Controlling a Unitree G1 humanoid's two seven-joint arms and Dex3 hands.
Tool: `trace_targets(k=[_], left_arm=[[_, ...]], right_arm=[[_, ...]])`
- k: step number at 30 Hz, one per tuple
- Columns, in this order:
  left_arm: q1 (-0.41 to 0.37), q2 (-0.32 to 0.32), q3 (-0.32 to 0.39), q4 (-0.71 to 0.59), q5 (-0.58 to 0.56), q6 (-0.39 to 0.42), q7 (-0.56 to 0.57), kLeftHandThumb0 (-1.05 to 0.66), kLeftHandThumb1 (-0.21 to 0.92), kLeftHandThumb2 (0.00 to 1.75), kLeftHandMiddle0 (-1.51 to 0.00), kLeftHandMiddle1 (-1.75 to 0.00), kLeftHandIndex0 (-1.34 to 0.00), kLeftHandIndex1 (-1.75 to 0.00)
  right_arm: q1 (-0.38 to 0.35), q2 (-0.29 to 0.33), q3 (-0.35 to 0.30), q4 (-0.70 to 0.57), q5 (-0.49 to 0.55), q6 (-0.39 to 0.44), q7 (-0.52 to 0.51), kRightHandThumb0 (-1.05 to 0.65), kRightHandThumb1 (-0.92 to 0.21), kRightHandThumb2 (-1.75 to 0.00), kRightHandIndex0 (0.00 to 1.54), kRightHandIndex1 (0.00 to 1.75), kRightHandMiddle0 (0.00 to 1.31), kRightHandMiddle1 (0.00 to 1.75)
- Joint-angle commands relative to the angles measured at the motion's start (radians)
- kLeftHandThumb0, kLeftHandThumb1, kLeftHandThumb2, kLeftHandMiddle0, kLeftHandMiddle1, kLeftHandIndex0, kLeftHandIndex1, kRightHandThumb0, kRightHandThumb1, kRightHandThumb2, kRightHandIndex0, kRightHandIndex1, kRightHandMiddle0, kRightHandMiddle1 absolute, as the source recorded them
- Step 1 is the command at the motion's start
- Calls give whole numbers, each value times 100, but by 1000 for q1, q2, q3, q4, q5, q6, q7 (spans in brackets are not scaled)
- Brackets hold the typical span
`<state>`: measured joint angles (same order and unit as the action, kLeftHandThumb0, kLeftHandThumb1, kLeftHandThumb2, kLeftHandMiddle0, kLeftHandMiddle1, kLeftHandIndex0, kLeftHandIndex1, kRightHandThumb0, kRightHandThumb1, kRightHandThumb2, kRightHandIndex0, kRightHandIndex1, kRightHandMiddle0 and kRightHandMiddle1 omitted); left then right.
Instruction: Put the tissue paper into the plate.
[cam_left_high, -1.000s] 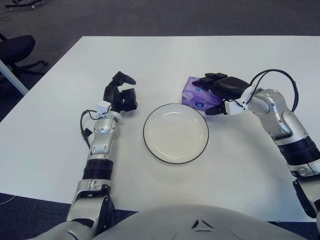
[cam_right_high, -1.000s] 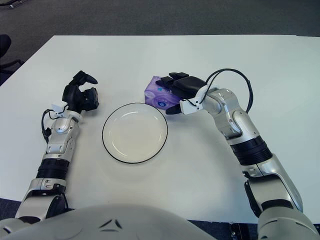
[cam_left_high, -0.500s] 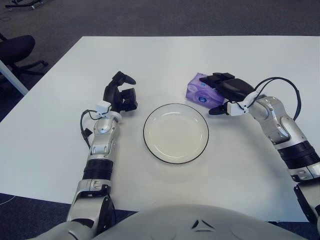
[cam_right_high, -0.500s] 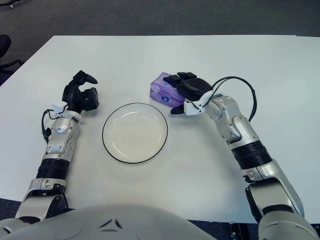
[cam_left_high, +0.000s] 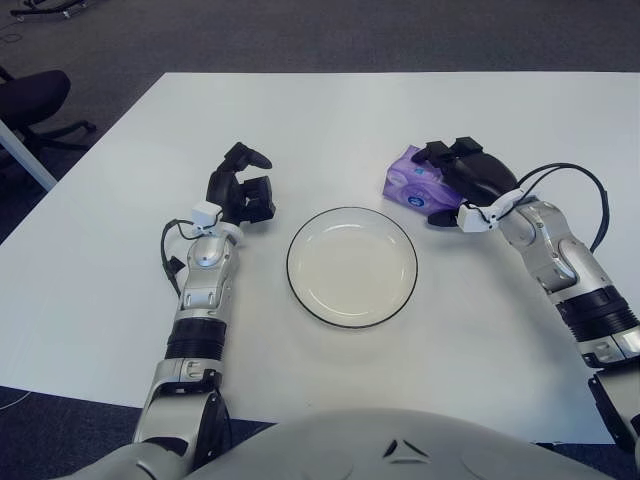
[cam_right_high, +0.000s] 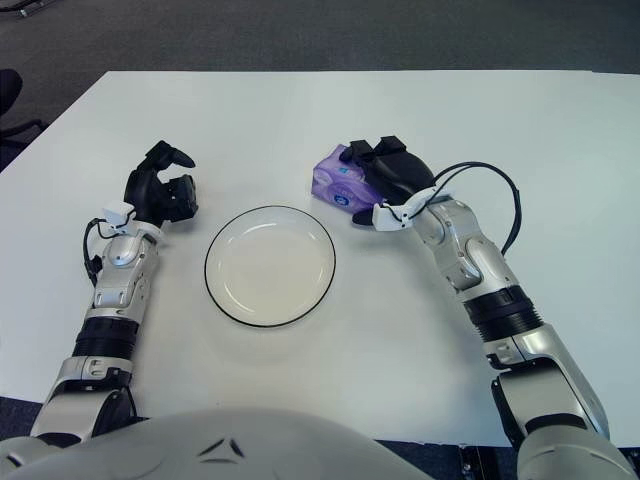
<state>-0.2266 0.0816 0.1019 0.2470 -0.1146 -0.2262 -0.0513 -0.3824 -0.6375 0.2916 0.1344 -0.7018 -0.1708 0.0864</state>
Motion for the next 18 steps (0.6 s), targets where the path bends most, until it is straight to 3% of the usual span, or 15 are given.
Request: trace_targets(k=[1, 9, 14, 18], left_arm=[[191, -61, 2, 114, -16, -12, -4, -46, 37, 125, -133, -175, -57, -175], [192, -62, 5, 109, -11, -9, 0, -46, 37, 125, -133, -175, -57, -175], [189, -63, 7, 110, -11, -8, 2, -46, 37, 125, -133, -175, -57, -175], [187, -65, 10, 111, -15, -8, 2, -46, 37, 125, -133, -175, -57, -175]], right_arm=[[63, -4, 40, 104, -53, -14, -28, 38, -40, -119, 46, 174, 47, 174], [47, 28, 17, 257, 39, -166, -161, 50, -24, -141, 66, 175, 78, 175], [37, 29, -3, 310, 93, -244, -180, 52, -19, -146, 71, 175, 86, 175], [42, 18, -31, 272, 142, -257, -147, 53, -18, -148, 72, 175, 90, 175]])
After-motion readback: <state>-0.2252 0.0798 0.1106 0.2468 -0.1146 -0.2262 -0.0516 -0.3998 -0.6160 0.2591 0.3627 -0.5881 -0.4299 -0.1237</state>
